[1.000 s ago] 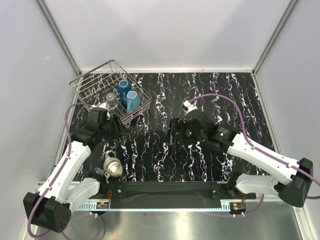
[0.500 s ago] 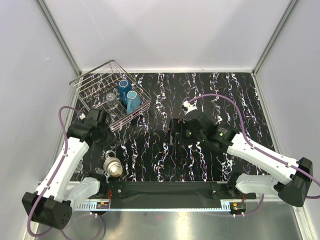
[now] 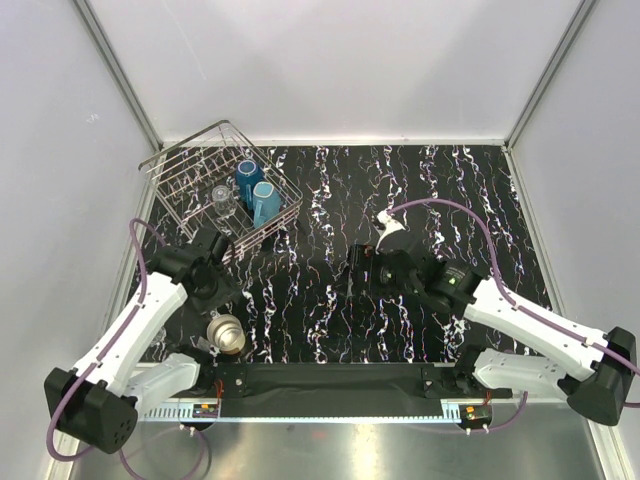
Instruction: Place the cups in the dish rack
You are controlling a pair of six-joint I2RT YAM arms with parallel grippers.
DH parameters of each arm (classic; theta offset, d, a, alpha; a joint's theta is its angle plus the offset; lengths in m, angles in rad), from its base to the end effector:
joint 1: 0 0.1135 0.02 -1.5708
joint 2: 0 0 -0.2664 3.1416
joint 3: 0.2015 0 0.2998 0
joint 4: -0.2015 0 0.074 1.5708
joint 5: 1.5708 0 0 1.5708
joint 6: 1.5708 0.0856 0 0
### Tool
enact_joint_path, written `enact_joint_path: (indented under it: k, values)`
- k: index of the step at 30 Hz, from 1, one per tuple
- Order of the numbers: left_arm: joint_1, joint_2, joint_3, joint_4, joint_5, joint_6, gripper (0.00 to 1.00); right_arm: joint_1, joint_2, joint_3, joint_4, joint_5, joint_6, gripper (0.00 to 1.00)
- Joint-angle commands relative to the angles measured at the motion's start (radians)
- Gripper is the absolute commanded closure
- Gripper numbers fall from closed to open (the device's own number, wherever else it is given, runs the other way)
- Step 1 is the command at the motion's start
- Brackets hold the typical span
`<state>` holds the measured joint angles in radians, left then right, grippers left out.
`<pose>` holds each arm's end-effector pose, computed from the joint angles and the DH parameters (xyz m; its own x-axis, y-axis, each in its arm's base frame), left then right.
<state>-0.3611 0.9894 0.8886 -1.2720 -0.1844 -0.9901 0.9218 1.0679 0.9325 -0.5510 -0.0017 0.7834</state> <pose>0.1955 -0.0571 0.2112 -0.7654 -0.5895 -0.2582 -0.5948 0.8011 -0.0658 0.1898 0.2504 0.2656 -0.8342 0.0680 -0.5473 -0.2947 0.7838 0.5466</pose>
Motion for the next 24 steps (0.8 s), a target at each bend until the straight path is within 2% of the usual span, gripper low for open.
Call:
enact_joint_path:
  k: [1, 12, 24]
  values:
    - [-0.004, 0.012, -0.031, 0.020, 0.000, -0.047, 0.30, -0.006, -0.043, -0.008, 0.049, 0.011, 0.027, 0.05]
    - [-0.019, 0.029, -0.048, 0.000, 0.002, -0.100, 0.30, -0.005, -0.065, -0.006, 0.045, 0.011, 0.030, 0.05]
    - [-0.029, 0.032, -0.123, 0.062, 0.060, -0.137, 0.30, -0.003, -0.079, -0.026, 0.056, 0.012, 0.033, 0.05]
